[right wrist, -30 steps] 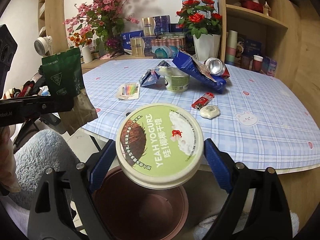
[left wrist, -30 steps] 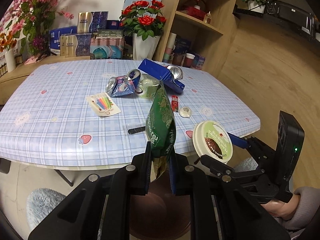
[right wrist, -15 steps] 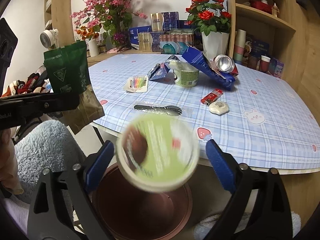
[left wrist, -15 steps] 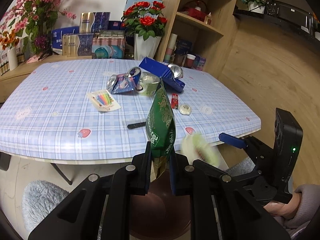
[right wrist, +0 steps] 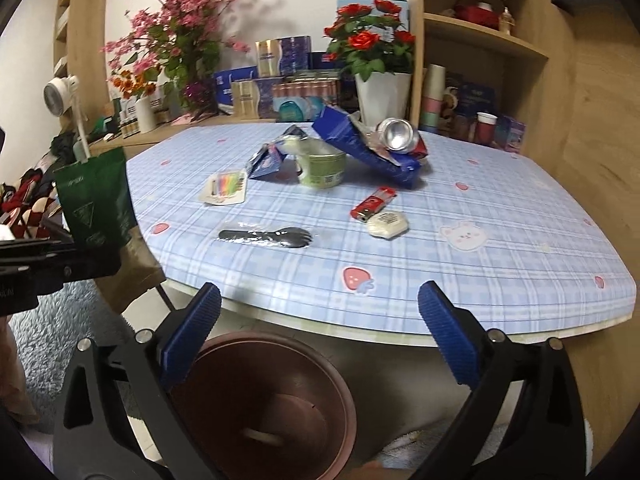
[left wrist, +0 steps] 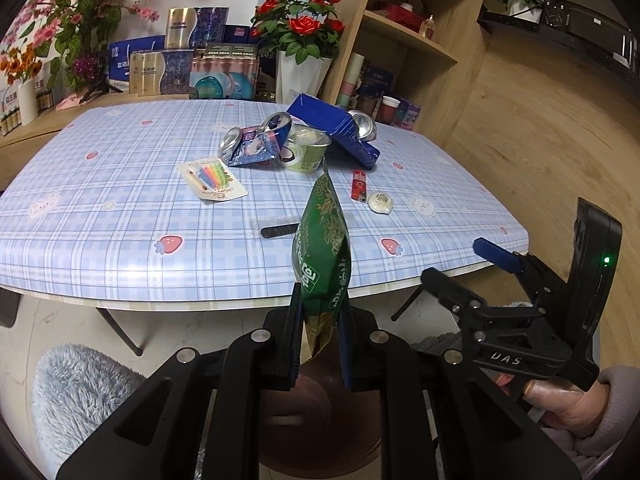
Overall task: Collect trash
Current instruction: 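Carry the green bag and yogurt lid over the bin and release both, then grasp the black plastic fork with the left tool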
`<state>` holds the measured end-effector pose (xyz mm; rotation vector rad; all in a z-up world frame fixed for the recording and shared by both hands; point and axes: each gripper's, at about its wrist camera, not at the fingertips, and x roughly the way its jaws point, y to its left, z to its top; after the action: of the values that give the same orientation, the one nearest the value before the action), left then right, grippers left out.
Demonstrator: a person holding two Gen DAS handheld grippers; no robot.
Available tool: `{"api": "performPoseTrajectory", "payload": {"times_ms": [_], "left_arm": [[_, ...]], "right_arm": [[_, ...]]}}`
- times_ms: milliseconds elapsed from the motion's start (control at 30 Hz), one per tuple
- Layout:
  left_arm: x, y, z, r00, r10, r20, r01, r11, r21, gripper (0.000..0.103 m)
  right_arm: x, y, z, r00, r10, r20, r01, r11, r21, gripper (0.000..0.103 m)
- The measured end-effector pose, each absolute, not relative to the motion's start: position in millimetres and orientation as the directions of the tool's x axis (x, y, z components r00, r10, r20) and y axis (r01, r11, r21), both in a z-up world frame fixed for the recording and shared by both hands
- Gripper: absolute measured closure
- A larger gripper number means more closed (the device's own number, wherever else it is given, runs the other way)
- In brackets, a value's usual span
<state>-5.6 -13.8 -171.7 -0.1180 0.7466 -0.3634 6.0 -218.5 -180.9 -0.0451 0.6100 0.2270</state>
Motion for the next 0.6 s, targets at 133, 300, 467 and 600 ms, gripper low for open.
{"api": "performPoseTrajectory", "payload": {"times_ms": [133, 300, 467, 600], "left_arm": [[-5.9, -17.5, -172.7, 0.669, -0.367, -0.646, 0.293, 0.930, -0.224, 0.087], [-10.7, -26.4, -172.9, 0.672, -0.366, -0.644, 0.323, 0.927, -0.190, 0.087], [-14.9, -31.0, -169.2, 0.685, -0.370, -0.628, 0.343, 0.924, -0.171, 0.058], [-18.6, -31.2, -164.3, 0.718, -0.345, -0.604, 0.329, 0.934, -0.141, 0.033]], "right_arm": [[5.8, -220.8, -181.4, 0.803, 0.178, -0.569, -0.206, 0.978, 0.016, 0.006], [7.2, -223.6, -183.4, 0.800, 0.171, -0.576, -0.194, 0.981, 0.022, 0.006], [7.6, -226.0, -183.8, 0.801, 0.164, -0.576, -0.182, 0.983, 0.026, 0.006], [5.8, -226.9, -184.1, 0.804, 0.157, -0.573, -0.174, 0.984, 0.025, 0.006]]}}
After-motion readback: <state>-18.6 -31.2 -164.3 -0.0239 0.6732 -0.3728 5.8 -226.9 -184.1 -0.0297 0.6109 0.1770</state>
